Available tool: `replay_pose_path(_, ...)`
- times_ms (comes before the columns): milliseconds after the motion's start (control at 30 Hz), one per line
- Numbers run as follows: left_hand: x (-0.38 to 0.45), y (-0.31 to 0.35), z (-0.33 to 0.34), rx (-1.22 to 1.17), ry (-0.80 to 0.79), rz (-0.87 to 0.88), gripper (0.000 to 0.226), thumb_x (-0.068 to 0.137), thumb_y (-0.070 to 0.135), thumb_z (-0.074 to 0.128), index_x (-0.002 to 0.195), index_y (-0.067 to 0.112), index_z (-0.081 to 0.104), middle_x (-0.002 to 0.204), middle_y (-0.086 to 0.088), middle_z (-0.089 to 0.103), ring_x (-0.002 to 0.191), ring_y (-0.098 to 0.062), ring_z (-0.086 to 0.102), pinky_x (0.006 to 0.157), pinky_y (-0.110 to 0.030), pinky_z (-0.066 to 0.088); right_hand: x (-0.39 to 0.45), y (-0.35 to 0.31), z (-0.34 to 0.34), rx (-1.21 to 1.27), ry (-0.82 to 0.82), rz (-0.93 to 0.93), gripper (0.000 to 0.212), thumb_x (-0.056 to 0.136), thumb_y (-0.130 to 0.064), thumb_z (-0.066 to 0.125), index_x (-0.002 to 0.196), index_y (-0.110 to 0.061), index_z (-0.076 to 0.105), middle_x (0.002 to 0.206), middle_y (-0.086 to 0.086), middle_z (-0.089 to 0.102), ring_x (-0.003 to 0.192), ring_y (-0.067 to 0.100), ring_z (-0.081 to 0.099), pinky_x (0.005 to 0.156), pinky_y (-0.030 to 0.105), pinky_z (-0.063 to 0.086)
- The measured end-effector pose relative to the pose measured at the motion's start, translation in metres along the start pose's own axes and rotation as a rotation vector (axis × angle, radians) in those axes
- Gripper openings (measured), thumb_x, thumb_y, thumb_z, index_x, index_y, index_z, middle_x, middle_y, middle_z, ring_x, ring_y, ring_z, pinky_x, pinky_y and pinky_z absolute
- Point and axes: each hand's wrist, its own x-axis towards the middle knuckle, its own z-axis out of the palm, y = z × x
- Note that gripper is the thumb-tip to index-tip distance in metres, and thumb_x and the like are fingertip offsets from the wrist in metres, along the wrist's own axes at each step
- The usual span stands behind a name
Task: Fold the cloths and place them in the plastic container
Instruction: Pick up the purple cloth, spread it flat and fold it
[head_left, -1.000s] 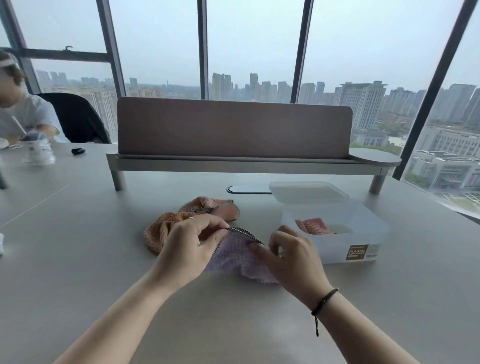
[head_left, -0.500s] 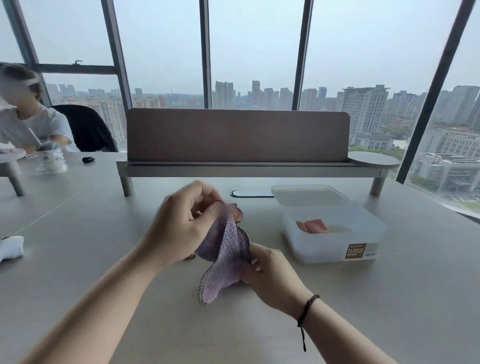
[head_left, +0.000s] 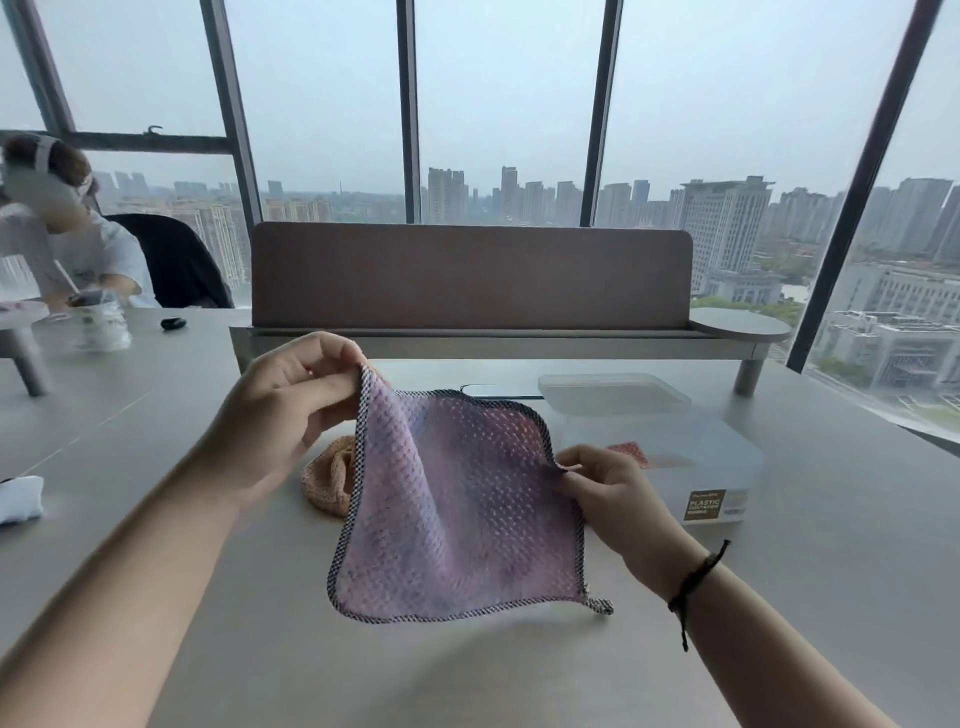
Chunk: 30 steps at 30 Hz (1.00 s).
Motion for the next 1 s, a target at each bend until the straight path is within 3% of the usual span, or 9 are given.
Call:
replay_pose_path(167,-0.003,-0.004,0.013,0.176,-0.202,0.072,0.021,0.075,0.023,0.069,0.083,0.005,0.063,0.079,-0.012,0.061,0.074,-0.026,0.051,0.067,-0.026,0.043,-0.013,0.012,0.026,0.024,-0.341,0.153,0.015,0.087,-0.015,0.073,0.079,-0.014,0.061,0.057,-0.002,0.046,0.044,0.013,0.032,0.04,0.022,0.022)
replay_pose_path(233,-0.003,-0.005,0.023,0.344,-0.2,0.152,0.022,0.074,0.023,0.077,0.082,0.007,0.064,0.074,-0.004,0.063,0.069,-0.018,0.055,0.064,-0.022,0.046,-0.014,0.019,0.043,-0.004,-0.283,0.081,0.024,0.09,-0.019,0.072,0.068,-0.014,0.062,0.053,-0.011,0.05,0.044,0.004,0.041,0.044,0.018,0.033)
replay_pose_path(333,-0.001,-0.006,0.024,0.478,-0.132,0.209,0.015,0.074,0.011,0.076,0.083,0.012,0.064,0.076,0.0,0.067,0.071,-0.016,0.06,0.072,-0.028,0.05,-0.01,0.017,0.048,0.018,-0.159,-0.04,0.042,0.089,-0.033,0.066,0.072,0.005,0.061,0.068,0.0,0.056,0.065,0.012,0.05,0.062,0.031,0.039)
replay_pose_path(400,0.0,-0.005,0.013,0.477,-0.095,0.2,0.017,0.074,0.009,0.074,0.088,0.012,0.065,0.083,-0.001,0.069,0.076,-0.016,0.063,0.076,-0.033,0.053,-0.01,0.003,0.036,0.035,-0.067,-0.076,0.041,0.092,-0.034,0.065,0.073,0.002,0.064,0.071,-0.001,0.061,0.068,0.013,0.055,0.065,0.035,0.043)
replay_pose_path(467,0.0,-0.003,-0.003,0.412,-0.044,0.151,0.028,0.071,0.005,0.08,0.094,0.012,0.066,0.091,-0.004,0.07,0.077,-0.017,0.065,0.074,-0.036,0.056,-0.013,-0.016,0.018,0.061,-0.015,-0.117,0.043,0.095,-0.032,0.062,0.06,-0.009,0.065,0.061,-0.007,0.059,0.058,0.008,0.053,0.058,0.028,0.04)
replay_pose_path(567,-0.002,0.002,-0.027,0.347,0.011,0.084,0.042,0.062,0.012,0.088,0.099,0.019,0.07,0.099,-0.008,0.073,0.08,-0.015,0.069,0.073,-0.025,0.058,-0.026,-0.048,-0.003,0.086,0.016,-0.187,0.055,0.091,-0.041,0.062,0.06,0.002,0.051,0.056,0.001,0.041,0.051,0.012,0.037,0.047,0.03,0.026)
replay_pose_path(667,-0.004,0.007,-0.042,0.313,-0.032,0.0,0.056,0.052,0.025,0.094,0.102,0.013,0.072,0.079,-0.003,0.073,0.07,-0.011,0.069,0.067,-0.018,0.057,-0.04,-0.071,-0.018,0.14,-0.107,-0.247,0.047,0.083,-0.036,0.068,0.063,0.005,0.056,0.055,0.007,0.041,0.048,0.016,0.035,0.045,0.023,0.028)
replay_pose_path(867,-0.002,0.013,-0.041,0.112,-0.167,-0.088,0.03,0.06,0.014,0.087,0.088,0.018,0.078,0.072,0.0,0.069,0.062,-0.008,0.066,0.058,-0.016,0.055,-0.031,-0.073,-0.031,0.603,-0.29,-0.119,0.022,0.068,-0.017,0.075,0.081,0.001,0.075,0.073,0.013,0.073,0.059,0.02,0.069,0.058,0.025,0.059)
replay_pose_path(1000,0.009,-0.03,-0.039,0.267,-0.115,-0.246,0.027,0.073,0.001,0.074,0.099,0.01,0.072,0.075,-0.004,0.072,0.065,-0.012,0.067,0.056,-0.021,0.056,-0.005,-0.03,-0.026,0.528,-0.234,0.079,0.057,0.064,-0.024,0.088,0.102,0.012,0.066,0.089,0.02,0.07,0.07,0.026,0.068,0.067,0.032,0.058)
